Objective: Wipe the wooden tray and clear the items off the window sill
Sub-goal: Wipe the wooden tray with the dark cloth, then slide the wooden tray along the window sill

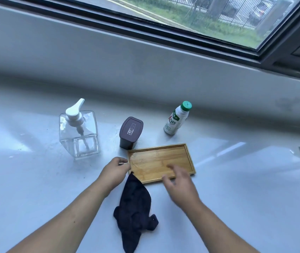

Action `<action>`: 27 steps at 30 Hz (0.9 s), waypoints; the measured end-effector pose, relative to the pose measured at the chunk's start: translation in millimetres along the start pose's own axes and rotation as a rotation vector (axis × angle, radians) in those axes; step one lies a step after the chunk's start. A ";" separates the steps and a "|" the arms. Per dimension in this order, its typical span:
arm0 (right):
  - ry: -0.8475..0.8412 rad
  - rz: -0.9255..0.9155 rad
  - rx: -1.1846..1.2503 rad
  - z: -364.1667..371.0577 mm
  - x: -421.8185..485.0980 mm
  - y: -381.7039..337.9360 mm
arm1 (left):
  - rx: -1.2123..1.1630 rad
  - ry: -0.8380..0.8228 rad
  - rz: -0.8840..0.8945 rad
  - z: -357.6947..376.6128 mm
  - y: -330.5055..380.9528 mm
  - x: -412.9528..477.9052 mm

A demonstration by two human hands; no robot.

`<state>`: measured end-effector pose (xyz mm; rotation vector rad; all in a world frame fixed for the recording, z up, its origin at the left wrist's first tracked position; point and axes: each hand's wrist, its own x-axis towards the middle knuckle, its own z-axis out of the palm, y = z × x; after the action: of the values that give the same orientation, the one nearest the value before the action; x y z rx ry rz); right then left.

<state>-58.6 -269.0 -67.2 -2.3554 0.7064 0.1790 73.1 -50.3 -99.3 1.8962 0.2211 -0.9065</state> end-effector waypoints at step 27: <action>-0.006 0.317 0.610 -241.8 150.5 220.5 | 0.012 0.047 -0.066 248.2 184.3 29.3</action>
<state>-62.5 -628.8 -50.0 -1.6581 0.9711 0.0887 65.1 -356.7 -48.9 1.9321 0.3087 -0.9093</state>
